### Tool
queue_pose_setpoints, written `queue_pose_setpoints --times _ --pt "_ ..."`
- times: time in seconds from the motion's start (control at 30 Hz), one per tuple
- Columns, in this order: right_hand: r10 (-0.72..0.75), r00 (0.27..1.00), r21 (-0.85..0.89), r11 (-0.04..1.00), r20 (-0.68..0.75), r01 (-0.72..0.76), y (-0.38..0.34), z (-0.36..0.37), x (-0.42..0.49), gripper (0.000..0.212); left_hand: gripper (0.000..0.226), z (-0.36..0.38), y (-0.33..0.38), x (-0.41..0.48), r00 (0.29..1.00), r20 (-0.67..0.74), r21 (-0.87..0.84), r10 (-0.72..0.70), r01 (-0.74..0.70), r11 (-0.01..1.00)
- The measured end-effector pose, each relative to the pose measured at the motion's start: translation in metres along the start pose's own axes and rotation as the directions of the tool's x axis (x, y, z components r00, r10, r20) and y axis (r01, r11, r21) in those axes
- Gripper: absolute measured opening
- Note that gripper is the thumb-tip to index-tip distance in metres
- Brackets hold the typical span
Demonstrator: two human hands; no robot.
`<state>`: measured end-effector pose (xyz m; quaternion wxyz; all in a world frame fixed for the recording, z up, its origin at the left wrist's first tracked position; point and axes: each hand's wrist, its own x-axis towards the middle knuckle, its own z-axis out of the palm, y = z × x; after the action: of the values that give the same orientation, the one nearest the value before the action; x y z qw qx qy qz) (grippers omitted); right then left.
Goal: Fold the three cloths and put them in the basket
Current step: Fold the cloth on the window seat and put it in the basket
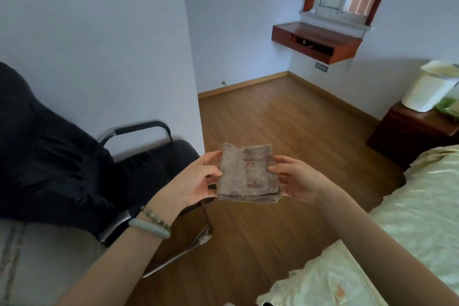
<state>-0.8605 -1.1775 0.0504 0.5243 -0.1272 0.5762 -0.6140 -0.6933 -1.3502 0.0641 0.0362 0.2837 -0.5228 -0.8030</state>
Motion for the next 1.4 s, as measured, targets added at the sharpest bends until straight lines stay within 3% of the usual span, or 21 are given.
queue_pose_setpoints --times 0.3,0.4,0.77,1.17,1.4 --pt "-0.035 0.986 0.063 0.997 -0.164 0.046 -0.073 -0.05 0.076 0.034 0.052 0.002 0.068 0.151 0.98 0.179 0.023 -0.085 0.082 0.996" --pt "-0.039 0.97 0.067 0.996 -0.241 0.056 -0.088 -0.073 0.099 0.028 0.051 0.011 0.082 0.202 0.967 0.226 0.061 -0.117 0.106 0.993" --pt "-0.059 0.904 0.17 0.975 -0.423 0.142 -0.177 -0.175 0.217 0.035 0.052 0.064 0.17 0.407 0.908 0.367 0.231 -0.202 0.122 0.965" --pt "-0.042 0.814 0.232 0.949 -0.579 0.214 -0.259 -0.29 0.292 0.043 0.048 0.147 0.227 0.585 0.799 0.508 0.296 -0.321 0.188 0.936" --pt "-0.083 0.774 0.209 0.94 -0.628 0.27 -0.308 -0.398 0.34 0.042 0.049 0.225 0.247 0.7 0.783 0.528 0.327 -0.33 0.171 0.929"
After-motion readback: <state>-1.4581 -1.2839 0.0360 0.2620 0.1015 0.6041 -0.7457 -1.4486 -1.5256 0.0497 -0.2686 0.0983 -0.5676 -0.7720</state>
